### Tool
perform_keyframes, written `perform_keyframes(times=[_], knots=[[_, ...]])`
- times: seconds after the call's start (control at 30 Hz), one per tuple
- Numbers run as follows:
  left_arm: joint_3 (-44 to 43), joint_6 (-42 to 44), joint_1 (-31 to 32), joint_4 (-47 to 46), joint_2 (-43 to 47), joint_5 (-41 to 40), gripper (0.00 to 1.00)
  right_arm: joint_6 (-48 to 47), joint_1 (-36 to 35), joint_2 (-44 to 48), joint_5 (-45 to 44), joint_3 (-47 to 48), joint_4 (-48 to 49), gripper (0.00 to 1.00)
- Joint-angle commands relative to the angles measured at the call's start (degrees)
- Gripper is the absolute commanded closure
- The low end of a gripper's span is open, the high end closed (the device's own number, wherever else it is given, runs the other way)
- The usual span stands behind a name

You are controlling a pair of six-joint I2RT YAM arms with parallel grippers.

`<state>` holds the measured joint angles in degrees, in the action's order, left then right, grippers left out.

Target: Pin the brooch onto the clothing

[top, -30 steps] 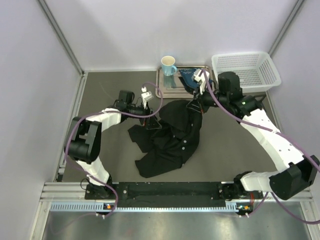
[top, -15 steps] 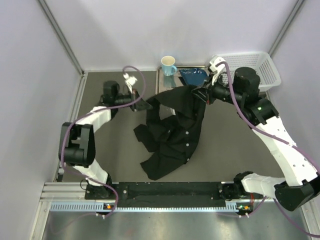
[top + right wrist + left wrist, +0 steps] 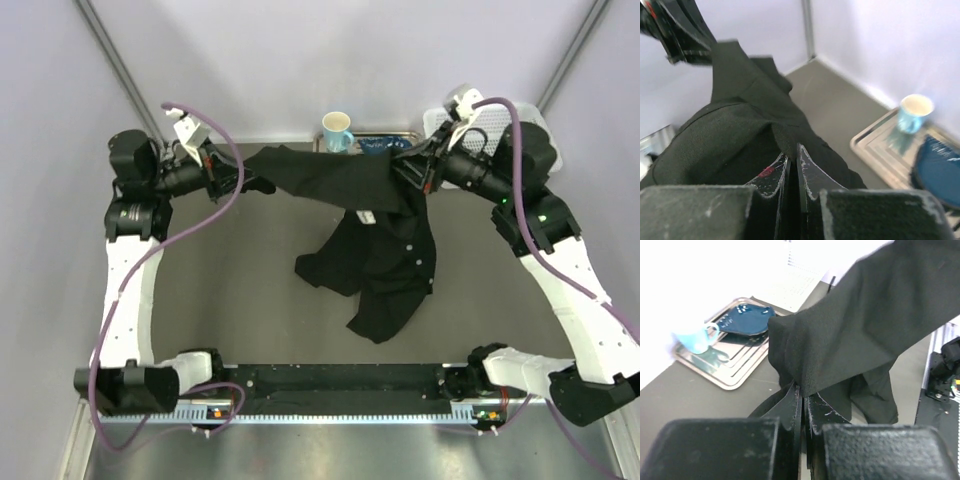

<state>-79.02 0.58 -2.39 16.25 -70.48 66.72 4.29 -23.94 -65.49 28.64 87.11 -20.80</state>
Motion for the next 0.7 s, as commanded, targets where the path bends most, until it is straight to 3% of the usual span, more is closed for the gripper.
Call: perform_keyframes(times=[0.0, 0.17, 0.2, 0.23, 0.37, 0.47, 0.5, 0.6, 0.67], knots=[[-2.9, 6.9, -2.8, 11.9, 6.0, -6.1, 1.0, 6.6, -1.4, -1.3, 10.5, -6.5, 0.8, 0.91], [-5.4, 3.8, -3.7, 9.4, 7.3, -0.9, 1.0, 7.0, -2.0, -8.1, 10.5, -6.4, 1.4, 0.67], [-4.7, 2.5, -3.1, 7.5, 7.7, -1.0, 1.0, 7.1, -2.0, -9.7, 10.8, -5.5, 1.4, 0.56], [-4.5, 0.6, -2.8, 5.9, 8.2, -1.0, 1.0, 7.3, -2.0, -11.3, 11.3, -4.7, 1.3, 0.5], [-5.8, -3.2, -0.2, 4.1, 5.9, -2.4, 1.0, 3.9, -1.3, -17.2, 12.7, -2.3, -0.9, 0.38], [-5.8, -5.2, -0.3, 4.9, 4.1, -9.8, 1.0, -4.0, -0.9, -18.8, 15.7, -0.6, -7.7, 0.3], [-6.3, -5.3, -0.3, 4.3, 3.5, -12.0, 1.0, -6.6, -0.9, -18.7, 16.1, -0.7, -10.2, 0.22], [-6.3, -8.3, 0.1, -1.1, 0.9, -9.0, 1.0, -11.3, -1.0, -17.1, 18.6, -2.9, -10.1, 0.08], [-6.1, -9.6, 2.1, -3.7, -0.6, -6.8, 1.0, -12.6, -1.3, -16.9, 18.6, -2.2, -10.0, 0.06]])
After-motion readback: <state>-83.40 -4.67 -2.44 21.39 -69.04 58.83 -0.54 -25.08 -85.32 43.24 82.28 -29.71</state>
